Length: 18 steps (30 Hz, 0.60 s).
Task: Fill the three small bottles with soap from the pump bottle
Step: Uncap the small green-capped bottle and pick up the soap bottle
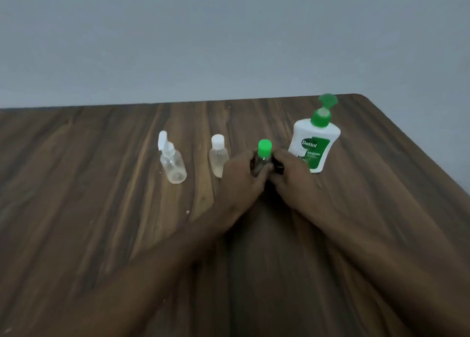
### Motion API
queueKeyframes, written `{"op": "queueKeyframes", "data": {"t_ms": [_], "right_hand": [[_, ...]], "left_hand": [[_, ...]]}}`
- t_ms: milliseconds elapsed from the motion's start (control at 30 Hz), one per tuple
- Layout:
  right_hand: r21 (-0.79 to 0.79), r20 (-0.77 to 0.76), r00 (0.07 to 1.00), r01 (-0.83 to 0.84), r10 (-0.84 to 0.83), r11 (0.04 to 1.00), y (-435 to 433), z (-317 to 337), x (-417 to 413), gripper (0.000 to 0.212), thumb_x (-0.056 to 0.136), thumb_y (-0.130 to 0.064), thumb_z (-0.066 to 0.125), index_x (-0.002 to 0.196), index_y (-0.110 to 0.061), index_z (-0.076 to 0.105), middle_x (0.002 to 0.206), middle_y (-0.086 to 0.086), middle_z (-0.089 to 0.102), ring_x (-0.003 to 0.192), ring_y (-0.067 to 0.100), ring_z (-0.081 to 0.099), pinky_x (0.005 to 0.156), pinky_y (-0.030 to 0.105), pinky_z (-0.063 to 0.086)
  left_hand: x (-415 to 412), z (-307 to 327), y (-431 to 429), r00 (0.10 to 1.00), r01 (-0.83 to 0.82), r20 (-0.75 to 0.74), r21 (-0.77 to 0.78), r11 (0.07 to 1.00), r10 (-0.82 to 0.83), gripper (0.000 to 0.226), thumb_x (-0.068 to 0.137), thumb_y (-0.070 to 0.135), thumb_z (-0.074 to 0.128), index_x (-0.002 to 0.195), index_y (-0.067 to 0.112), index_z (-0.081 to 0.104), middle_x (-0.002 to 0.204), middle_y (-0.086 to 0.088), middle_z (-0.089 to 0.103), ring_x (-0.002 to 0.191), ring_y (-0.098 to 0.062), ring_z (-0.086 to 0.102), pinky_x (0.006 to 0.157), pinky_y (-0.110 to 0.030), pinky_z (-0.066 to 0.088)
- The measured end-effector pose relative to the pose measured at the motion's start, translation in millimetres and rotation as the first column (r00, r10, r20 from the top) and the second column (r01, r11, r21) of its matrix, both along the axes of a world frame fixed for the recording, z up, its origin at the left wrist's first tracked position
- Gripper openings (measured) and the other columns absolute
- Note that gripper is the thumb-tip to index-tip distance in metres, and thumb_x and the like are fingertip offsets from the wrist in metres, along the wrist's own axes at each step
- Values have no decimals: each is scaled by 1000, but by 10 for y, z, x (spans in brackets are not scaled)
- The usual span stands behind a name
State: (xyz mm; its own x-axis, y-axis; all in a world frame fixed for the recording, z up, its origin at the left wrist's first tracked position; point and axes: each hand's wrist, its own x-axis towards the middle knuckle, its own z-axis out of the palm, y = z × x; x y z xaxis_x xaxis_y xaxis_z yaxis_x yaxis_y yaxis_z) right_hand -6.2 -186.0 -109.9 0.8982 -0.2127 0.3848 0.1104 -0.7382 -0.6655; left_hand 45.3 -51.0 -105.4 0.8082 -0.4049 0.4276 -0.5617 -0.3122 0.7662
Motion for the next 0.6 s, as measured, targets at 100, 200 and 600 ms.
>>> {"op": "queueKeyframes", "data": {"t_ms": [100, 200, 600], "right_hand": [[-27, -1, 1000, 1, -1, 1000, 136, 184, -94, 15, 83, -4, 68, 88, -18, 63, 82, -3, 66, 73, 6, 58, 69, 29, 46], [-26, 27, 996, -80, 81, 996, 403, 357, -422, 39, 79, -6, 76, 69, -33, 50, 66, -15, 56, 61, -12, 55, 56, 8, 36], [-33, 68, 979, -191, 193, 981, 1288, 107, -1399, 27, 77, -16, 78, 92, -28, 60, 77, -16, 61, 72, -7, 59, 65, 13, 40]], "left_hand": [[-126, 145, 160, 996, -39, 76, 2, 999, 38, 15, 88, 19, 73, 93, 6, 71, 86, -6, 73, 78, -16, 66, 68, -22, 49], [-323, 214, 463, 987, -103, 129, 29, 994, 98, 25, 82, 31, 78, 75, 10, 68, 72, -3, 66, 66, -15, 59, 58, -20, 41], [-1384, 81, 1505, 998, -55, 32, 57, 997, 53, 23, 80, 34, 83, 89, 14, 75, 79, 3, 75, 74, -9, 71, 69, -33, 56]]}}
